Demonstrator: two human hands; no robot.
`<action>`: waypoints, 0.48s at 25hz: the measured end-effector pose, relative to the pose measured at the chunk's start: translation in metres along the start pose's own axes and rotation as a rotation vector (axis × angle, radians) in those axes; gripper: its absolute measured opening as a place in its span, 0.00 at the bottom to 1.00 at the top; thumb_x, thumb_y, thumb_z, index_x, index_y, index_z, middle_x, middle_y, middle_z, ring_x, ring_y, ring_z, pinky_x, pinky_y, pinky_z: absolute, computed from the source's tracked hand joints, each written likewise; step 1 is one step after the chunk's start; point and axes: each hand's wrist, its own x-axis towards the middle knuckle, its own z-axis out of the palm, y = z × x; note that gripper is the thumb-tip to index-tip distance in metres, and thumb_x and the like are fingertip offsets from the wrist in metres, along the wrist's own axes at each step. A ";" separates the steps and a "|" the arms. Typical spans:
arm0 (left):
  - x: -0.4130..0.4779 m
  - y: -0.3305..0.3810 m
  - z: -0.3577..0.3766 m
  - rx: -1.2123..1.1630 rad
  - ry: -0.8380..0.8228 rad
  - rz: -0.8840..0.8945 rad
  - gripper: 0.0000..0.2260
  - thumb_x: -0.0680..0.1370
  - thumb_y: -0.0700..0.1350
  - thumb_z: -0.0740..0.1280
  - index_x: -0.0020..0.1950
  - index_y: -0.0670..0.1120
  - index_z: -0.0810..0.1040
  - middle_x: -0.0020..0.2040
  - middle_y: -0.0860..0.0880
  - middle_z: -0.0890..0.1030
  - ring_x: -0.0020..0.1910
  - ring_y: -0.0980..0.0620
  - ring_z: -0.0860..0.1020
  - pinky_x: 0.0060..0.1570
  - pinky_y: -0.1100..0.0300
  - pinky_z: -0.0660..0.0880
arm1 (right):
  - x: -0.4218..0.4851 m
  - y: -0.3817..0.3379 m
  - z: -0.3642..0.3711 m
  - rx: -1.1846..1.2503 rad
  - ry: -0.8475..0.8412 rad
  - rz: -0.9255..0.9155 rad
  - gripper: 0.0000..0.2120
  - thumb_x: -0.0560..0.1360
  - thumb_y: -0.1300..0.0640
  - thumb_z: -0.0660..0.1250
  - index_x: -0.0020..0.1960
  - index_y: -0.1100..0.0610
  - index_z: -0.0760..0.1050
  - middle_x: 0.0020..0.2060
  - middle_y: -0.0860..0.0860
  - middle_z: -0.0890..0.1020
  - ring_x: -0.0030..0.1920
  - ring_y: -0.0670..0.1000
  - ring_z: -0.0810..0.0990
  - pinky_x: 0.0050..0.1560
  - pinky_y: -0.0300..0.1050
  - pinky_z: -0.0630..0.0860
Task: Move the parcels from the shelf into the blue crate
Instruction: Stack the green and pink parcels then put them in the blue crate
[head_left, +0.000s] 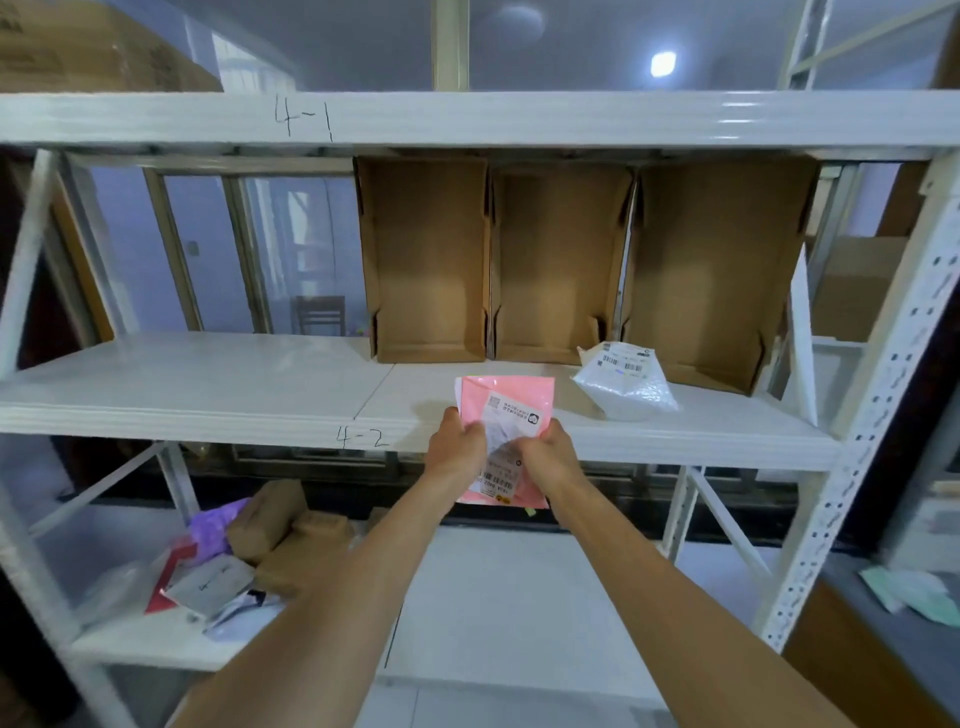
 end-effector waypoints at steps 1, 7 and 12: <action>-0.004 -0.012 0.009 0.004 -0.011 -0.026 0.16 0.80 0.46 0.56 0.66 0.46 0.71 0.60 0.43 0.80 0.53 0.43 0.81 0.54 0.47 0.81 | -0.008 0.012 -0.005 -0.006 0.000 0.010 0.09 0.76 0.64 0.64 0.50 0.51 0.75 0.48 0.49 0.84 0.49 0.51 0.82 0.46 0.50 0.81; -0.035 -0.115 0.077 0.062 -0.072 -0.181 0.21 0.75 0.49 0.56 0.67 0.50 0.74 0.61 0.45 0.82 0.55 0.41 0.82 0.58 0.43 0.81 | -0.034 0.127 -0.028 -0.044 -0.038 0.148 0.10 0.75 0.60 0.63 0.51 0.50 0.79 0.48 0.48 0.86 0.50 0.52 0.84 0.53 0.55 0.82; -0.051 -0.203 0.128 0.101 -0.147 -0.334 0.20 0.73 0.51 0.55 0.62 0.52 0.75 0.53 0.46 0.84 0.48 0.43 0.85 0.50 0.42 0.84 | -0.044 0.217 -0.045 -0.083 -0.090 0.324 0.16 0.70 0.61 0.64 0.56 0.59 0.78 0.48 0.52 0.86 0.46 0.53 0.85 0.41 0.46 0.81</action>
